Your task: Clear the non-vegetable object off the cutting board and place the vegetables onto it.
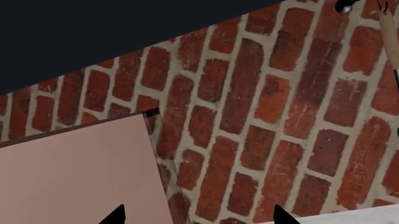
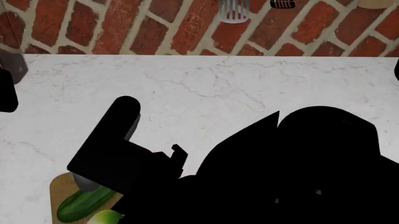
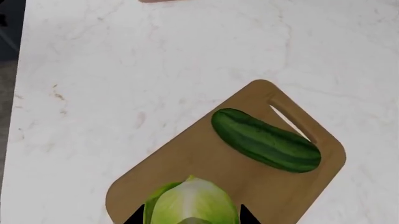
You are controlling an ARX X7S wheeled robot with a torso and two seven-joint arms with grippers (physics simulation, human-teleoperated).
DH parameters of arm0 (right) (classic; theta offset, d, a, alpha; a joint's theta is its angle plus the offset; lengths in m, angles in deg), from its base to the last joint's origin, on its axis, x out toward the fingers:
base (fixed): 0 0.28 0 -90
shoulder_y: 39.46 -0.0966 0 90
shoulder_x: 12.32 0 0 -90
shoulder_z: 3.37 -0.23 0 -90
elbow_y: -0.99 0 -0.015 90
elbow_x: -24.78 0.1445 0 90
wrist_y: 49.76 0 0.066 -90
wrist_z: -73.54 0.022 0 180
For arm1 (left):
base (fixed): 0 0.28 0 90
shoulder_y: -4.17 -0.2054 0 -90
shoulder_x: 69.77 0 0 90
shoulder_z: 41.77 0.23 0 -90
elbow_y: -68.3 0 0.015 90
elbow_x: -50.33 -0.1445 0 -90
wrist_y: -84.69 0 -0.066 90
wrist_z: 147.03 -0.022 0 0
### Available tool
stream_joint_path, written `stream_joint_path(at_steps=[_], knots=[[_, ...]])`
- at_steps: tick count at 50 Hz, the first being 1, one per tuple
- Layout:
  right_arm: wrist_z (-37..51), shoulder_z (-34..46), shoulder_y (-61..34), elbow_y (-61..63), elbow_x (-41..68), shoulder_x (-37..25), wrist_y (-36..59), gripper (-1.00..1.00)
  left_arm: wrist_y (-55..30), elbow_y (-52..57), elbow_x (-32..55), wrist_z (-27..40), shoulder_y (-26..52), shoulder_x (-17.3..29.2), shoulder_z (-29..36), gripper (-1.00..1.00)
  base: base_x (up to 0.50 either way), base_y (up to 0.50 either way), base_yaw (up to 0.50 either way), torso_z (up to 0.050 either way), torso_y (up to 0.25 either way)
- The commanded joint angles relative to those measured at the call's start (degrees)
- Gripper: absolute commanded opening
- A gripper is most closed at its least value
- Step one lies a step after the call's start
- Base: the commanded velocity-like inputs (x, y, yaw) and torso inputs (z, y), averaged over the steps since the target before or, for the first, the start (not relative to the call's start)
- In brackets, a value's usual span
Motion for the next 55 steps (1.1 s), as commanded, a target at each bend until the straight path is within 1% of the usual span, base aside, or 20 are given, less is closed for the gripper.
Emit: stream_joint_path(at_steps=[1, 8, 9, 27, 29, 32, 36, 40, 46, 49, 53, 55], knots=[[-3.81, -0.72, 0.71, -1.52, -4.71, 2.18, -0.56, -1.00, -1.40, -1.07, -1.07, -1.42, 1.99, -1.13, -1.62, 1.00, 0.00, 0.00, 0.00, 0.000, 0.000], [-4.06, -0.73, -0.02, -1.93, -4.59, 2.32, -0.30, -1.00, -1.12, -1.06, -1.21, -1.56, 1.95, -1.07, -1.53, 1.00, 0.00, 0.00, 0.00, 0.000, 0.000], [-3.83, -0.83, -0.20, -1.97, -4.57, 2.28, -0.31, 1.00, -1.07, -1.06, -1.26, -1.60, 1.95, -1.05, -1.49, 1.00, 0.00, 0.00, 0.00, 0.000, 0.000], [-2.97, -1.15, -0.64, -1.33, -3.52, 1.62, -0.38, 1.00, -0.49, -0.99, -1.77, -1.54, 1.84, -0.95, -1.30, 1.00, 0.00, 0.00, 0.00, 0.000, 0.000], [-2.36, -1.69, -1.08, -1.03, -1.97, 1.39, -0.28, 1.00, -0.47, -1.01, -1.69, -1.49, 1.82, -0.98, -1.36, 1.00, 0.00, 0.00, 0.00, 0.000, 0.000], [0.07, -3.18, -3.25, 0.12, 2.70, 0.83, 0.30, 1.00, -0.37, -1.04, -1.60, -1.59, 1.78, -0.98, -1.39, 1.00, 0.00, 0.00, 0.00, 0.000, 0.000], [2.41, -4.29, -5.62, 1.05, 6.25, -0.19, 0.82, 1.00, 0.21, -1.05, -1.85, -1.98, 1.63, -0.95, -1.36, 1.00, 0.00, 0.00, 0.00, 0.000, 0.000], [6.54, -5.53, -8.34, 3.03, 12.23, -1.35, 0.66, 1.00, 0.49, -1.03, -2.04, -1.87, 1.52, -0.97, -1.40, 1.00, 0.00, 0.00, 0.00, 0.000, 0.000], [14.63, -7.30, -13.92, 7.73, 22.83, -4.32, -1.08, 1.00, 1.46, -1.07, -2.37, -2.37, 1.21, -0.98, -1.45, 1.00, 0.00, 0.00, 0.00, 0.000, 0.000], [19.56, -8.04, -17.63, 10.25, 28.91, -7.12, -2.59, 1.00, 2.22, -1.05, -2.83, -2.75, 1.01, -0.96, -1.40, 1.00, 0.00, 0.00, 0.00, 0.000, 0.000], [24.51, -8.74, -20.64, 12.52, 33.62, -8.85, -5.29, 1.00, 3.08, -1.04, -3.38, -3.18, 0.78, -0.92, -1.32, 1.00, 0.00, 0.00, 0.00, 0.000, 0.000], [28.65, -9.09, -23.58, 14.98, 38.04, -9.99, -7.52, 1.00, 3.46, -1.05, -3.53, -3.27, 0.64, -0.96, -1.39, 1.00, 0.00, 0.00, 0.00, 0.000, 0.000]])
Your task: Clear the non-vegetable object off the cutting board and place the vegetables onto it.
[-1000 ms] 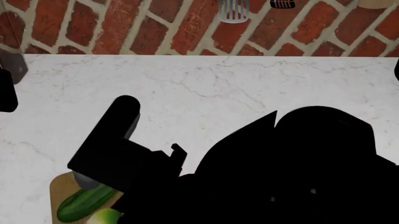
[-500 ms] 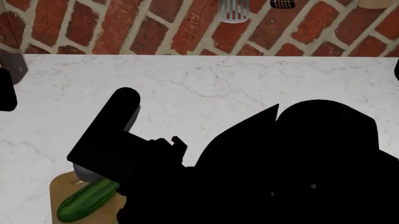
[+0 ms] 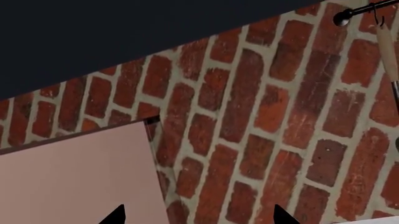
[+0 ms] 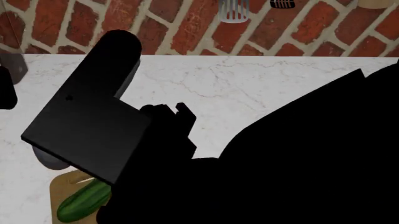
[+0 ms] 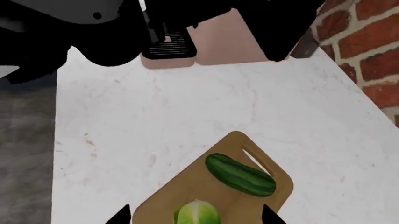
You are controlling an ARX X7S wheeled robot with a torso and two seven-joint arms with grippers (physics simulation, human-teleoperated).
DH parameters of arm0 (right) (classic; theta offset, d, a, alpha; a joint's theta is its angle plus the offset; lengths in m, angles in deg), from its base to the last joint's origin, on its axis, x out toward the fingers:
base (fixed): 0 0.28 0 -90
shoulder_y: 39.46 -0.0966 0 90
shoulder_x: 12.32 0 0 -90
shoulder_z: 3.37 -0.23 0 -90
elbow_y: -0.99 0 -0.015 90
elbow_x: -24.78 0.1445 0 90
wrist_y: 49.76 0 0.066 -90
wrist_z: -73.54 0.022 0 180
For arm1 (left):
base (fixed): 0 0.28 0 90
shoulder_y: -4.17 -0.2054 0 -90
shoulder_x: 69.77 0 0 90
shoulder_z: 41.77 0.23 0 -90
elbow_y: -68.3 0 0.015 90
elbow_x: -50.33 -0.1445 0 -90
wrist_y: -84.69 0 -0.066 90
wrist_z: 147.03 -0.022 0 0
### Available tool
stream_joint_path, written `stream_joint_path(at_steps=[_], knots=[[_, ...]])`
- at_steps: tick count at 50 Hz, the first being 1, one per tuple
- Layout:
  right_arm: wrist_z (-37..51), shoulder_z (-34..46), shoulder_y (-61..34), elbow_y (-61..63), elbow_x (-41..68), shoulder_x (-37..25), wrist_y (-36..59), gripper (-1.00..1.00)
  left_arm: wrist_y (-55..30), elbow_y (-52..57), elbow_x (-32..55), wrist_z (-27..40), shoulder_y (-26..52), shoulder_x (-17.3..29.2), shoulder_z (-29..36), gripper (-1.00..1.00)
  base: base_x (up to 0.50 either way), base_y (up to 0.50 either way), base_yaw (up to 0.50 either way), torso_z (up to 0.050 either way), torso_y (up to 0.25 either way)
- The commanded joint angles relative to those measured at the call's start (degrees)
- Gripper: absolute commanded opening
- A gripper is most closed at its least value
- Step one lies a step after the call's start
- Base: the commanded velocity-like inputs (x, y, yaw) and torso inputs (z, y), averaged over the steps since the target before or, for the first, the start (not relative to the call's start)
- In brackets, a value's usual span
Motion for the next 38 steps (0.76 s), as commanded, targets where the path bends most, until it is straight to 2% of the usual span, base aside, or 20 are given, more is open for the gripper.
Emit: stream_joint_path(at_steps=[1, 8, 18, 21, 22, 30, 33, 38], knots=[[14.24, -3.91, -11.16, 8.24, 16.81, -4.73, -6.01, 1.00, 0.82, -1.10, -2.14, -2.59, 1.27, -1.20, -1.74, 1.00, 0.00, 0.00, 0.00, 0.000, 0.000], [24.85, -5.54, -18.18, 12.56, 24.17, -9.29, -12.16, 1.00, 2.05, -1.08, -2.99, -3.06, 0.93, -1.17, -1.64, 1.00, 0.00, 0.00, 0.00, 0.000, 0.000], [37.91, -10.07, -24.23, 19.55, 25.71, -17.32, -19.58, 1.00, 3.41, -1.04, -4.14, -4.57, 0.89, -0.78, -0.88, 1.00, 0.00, 0.00, 0.00, 0.000, 0.000], [42.60, -10.94, -25.93, 21.90, 24.29, -19.46, -20.17, 1.00, 3.50, -1.04, -4.20, -4.66, 0.88, -0.75, -0.83, 1.00, 0.00, 0.00, 0.00, 0.000, 0.000], [42.71, -12.22, -24.45, 22.54, 22.90, -19.87, -23.17, 1.00, 3.41, -1.05, -4.12, -4.79, 0.96, -0.70, -0.75, 1.00, 0.00, 0.00, 0.00, 0.000, 0.000], [48.58, -13.70, -24.70, 24.41, 15.47, -20.38, -23.93, 1.00, 3.94, -1.08, -4.36, -5.63, 0.99, -0.51, -0.41, 1.00, 0.00, 0.00, 0.00, 0.000, 0.000], [52.24, -14.85, -24.25, 25.87, 10.41, -20.80, -25.42, 1.00, 4.04, -1.13, -4.21, -5.90, 0.99, -0.48, -0.41, 1.00, 0.00, 0.00, 0.00, 0.000, 0.000], [55.62, -16.15, -21.86, 27.04, 8.01, -21.48, -29.60, 1.00, 4.41, -1.31, -3.62, -6.31, 0.80, -0.59, -0.73, 1.00, 0.00, 0.00, 0.00, 0.000, 0.000]])
